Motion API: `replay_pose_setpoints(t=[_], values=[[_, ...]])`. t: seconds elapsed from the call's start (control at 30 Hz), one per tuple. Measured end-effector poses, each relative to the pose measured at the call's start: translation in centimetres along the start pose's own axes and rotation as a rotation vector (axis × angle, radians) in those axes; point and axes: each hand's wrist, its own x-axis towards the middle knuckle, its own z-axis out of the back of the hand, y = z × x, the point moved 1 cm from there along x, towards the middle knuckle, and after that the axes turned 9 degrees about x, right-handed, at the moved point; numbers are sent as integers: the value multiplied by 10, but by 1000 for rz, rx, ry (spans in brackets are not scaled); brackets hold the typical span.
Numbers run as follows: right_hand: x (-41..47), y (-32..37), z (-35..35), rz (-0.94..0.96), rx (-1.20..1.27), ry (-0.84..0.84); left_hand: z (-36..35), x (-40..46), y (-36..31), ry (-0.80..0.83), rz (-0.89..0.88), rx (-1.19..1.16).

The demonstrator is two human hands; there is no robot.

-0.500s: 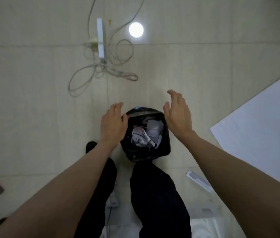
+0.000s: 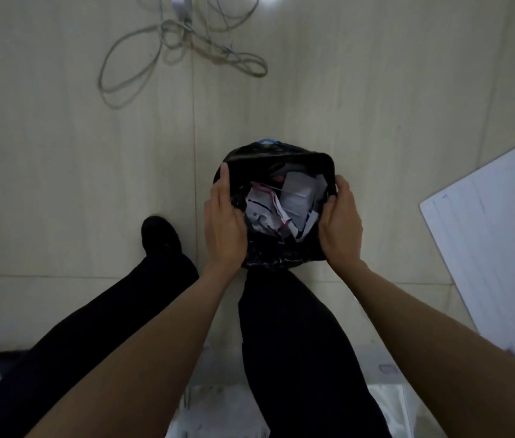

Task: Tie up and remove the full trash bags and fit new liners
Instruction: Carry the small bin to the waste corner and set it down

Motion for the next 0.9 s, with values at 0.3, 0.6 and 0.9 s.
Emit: replay_pose_setpoints(t=[0.3,0.6,0.9], values=[[8,8,-15,-3,95,-38,7,34,12,56,6,-65],[-5,85,44,44,59,-83,88,38,-47,24,-84,-14],[-33,315,208,191,-55,-226,320,48,-223,-127,-200,38]])
